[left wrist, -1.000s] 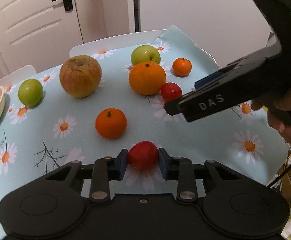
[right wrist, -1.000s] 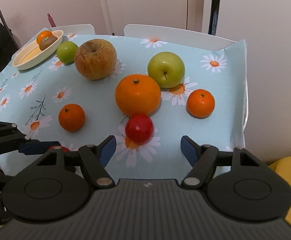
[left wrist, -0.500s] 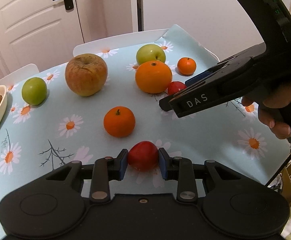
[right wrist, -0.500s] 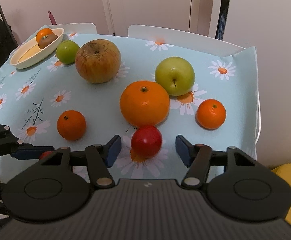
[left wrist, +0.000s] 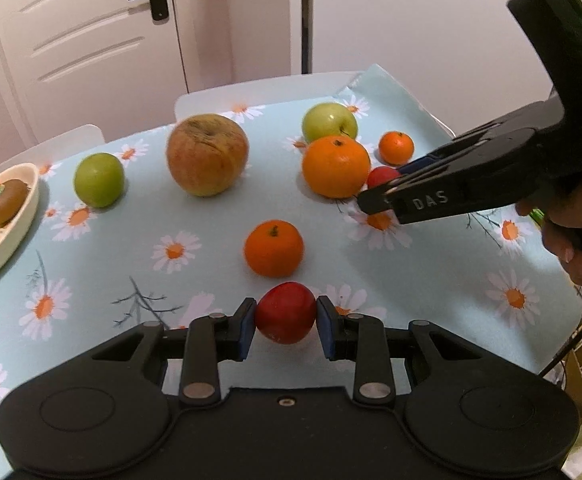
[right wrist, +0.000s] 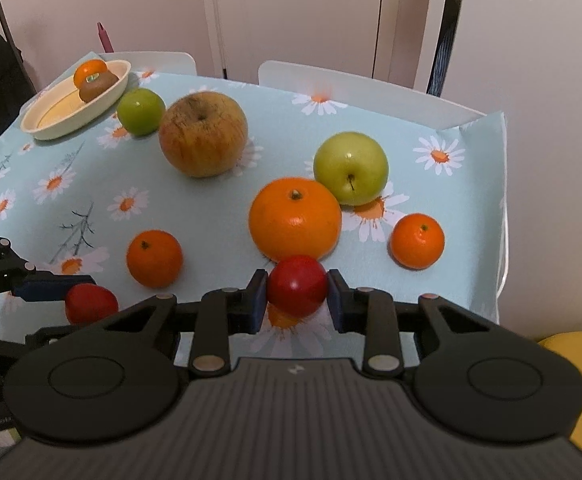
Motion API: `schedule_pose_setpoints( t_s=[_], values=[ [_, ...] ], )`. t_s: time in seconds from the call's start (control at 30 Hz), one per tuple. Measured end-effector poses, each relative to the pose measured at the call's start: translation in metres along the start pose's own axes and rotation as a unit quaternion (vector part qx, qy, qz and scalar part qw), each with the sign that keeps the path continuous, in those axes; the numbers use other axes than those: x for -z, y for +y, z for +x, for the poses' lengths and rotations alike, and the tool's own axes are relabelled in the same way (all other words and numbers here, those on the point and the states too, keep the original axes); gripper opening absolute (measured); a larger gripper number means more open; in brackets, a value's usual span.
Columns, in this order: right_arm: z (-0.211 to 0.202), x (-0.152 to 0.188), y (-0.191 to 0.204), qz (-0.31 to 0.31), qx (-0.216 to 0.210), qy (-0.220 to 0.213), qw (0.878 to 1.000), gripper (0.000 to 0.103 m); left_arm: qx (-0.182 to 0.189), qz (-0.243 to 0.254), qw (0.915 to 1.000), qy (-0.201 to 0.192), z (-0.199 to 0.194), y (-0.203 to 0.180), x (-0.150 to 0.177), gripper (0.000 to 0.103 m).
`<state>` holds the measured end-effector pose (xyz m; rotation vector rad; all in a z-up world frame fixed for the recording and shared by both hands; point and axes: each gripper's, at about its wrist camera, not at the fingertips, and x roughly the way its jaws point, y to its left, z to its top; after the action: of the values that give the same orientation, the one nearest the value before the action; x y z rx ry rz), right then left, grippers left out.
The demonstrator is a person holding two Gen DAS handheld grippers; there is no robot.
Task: Organize fruits
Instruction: 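Carry both red tomatoes to the bowl and lower them beside the kiwi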
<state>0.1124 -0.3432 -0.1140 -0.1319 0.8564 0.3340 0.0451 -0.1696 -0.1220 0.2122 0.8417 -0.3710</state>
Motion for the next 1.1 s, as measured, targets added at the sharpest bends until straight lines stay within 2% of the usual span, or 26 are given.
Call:
schedule_pose_setpoints(
  t_s=[0.27, 0.5, 0.8, 1.1],
  values=[
    [-0.029, -0.016, 0.019, -0.006, -0.007, -0.017, 1.000, 0.046, -0.020, -0.019, 0.9991, -0.032, -0.034, 0.019, -0.009, 0.036],
    [-0.051, -0.041, 0.045, -0.018, -0.024, -0.035, 0.999, 0.046, -0.050, -0.063, 0.9951, -0.058, -0.067, 0.052, -0.020, 0.036],
    [-0.065, -0.090, 0.095, -0.024, -0.055, -0.058, 0.997, 0.046, -0.086, -0.103, 0.9872, -0.085, -0.098, 0.124, -0.035, 0.036],
    [-0.039, -0.137, 0.154, -0.015, -0.073, -0.061, 0.995, 0.046, -0.114, -0.103, 0.9843, -0.088, -0.107, 0.208, -0.046, 0.036]
  ],
)
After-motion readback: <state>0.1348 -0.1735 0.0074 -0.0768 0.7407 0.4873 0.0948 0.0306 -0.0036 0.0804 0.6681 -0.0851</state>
